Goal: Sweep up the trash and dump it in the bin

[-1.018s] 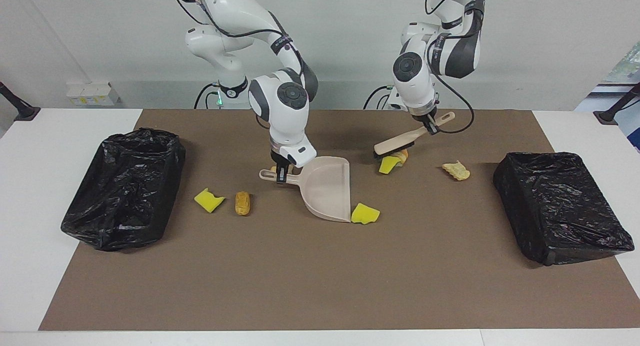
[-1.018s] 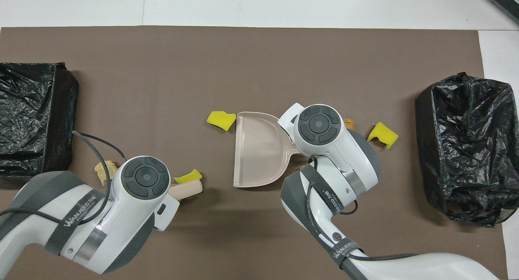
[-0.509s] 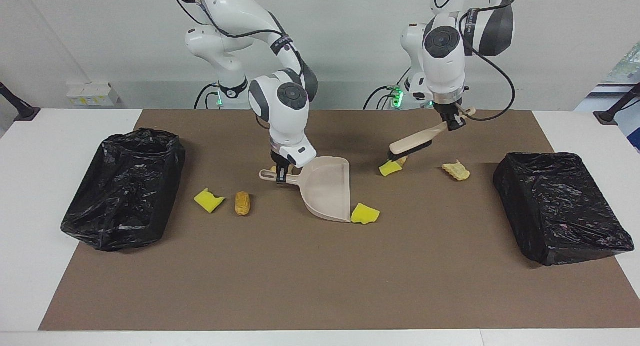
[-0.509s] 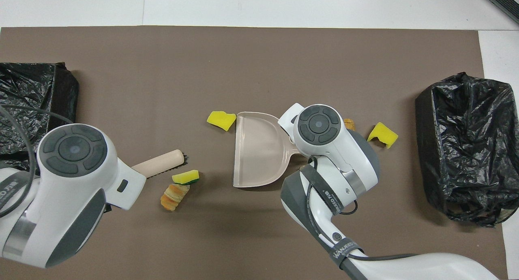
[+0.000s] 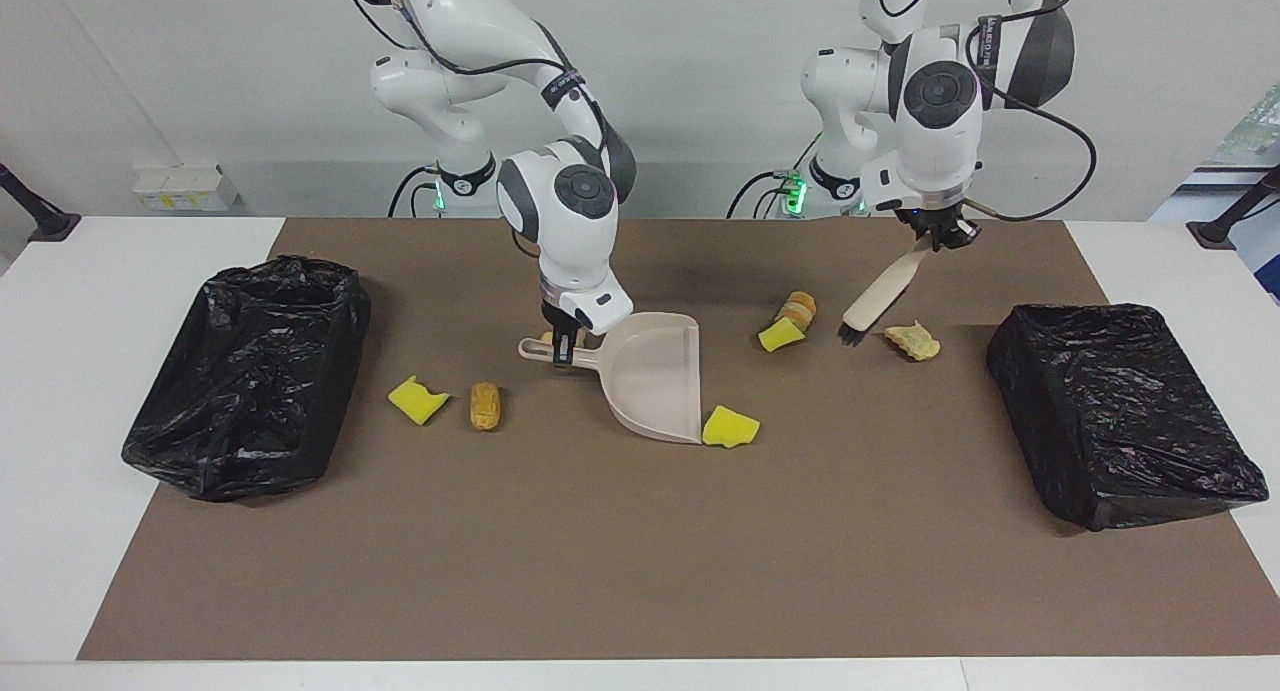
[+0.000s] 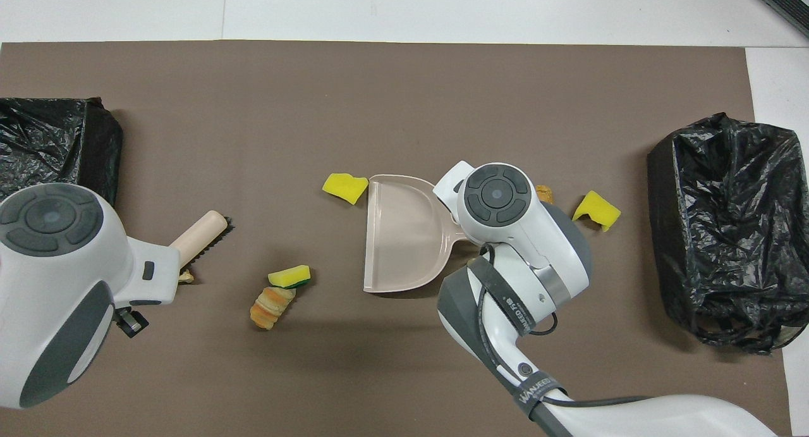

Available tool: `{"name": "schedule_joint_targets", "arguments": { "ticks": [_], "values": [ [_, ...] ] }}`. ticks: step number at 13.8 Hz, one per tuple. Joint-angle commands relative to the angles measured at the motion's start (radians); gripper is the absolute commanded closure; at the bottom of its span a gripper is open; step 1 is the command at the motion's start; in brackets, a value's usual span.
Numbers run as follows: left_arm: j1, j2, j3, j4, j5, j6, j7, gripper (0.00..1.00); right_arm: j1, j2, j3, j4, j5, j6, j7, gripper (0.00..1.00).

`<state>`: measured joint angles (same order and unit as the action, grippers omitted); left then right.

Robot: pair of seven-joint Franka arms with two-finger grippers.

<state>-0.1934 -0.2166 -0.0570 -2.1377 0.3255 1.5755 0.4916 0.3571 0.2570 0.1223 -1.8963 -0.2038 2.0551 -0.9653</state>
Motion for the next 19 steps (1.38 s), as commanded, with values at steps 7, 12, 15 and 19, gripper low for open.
{"name": "schedule_joint_targets", "arguments": {
  "ticks": [7,12,15,19],
  "values": [
    [0.15,-0.081,-0.009,-0.149,-0.005,0.021,-0.541,1.0,-0.003,-0.004,0.008,-0.02,-0.026,0.017,0.022,1.0],
    [0.137,-0.066,-0.009,-0.275,-0.005,0.115,-0.689,1.0,-0.003,-0.005,0.008,-0.044,-0.028,0.031,0.007,1.0],
    [0.112,-0.058,-0.012,-0.311,-0.044,0.146,-0.777,1.0,-0.003,-0.008,0.008,-0.052,-0.04,0.057,-0.001,1.0],
    [0.06,-0.018,-0.012,-0.314,-0.127,0.184,-0.898,1.0,0.02,-0.011,0.01,-0.049,-0.062,0.042,-0.006,1.0]
  ]
}}
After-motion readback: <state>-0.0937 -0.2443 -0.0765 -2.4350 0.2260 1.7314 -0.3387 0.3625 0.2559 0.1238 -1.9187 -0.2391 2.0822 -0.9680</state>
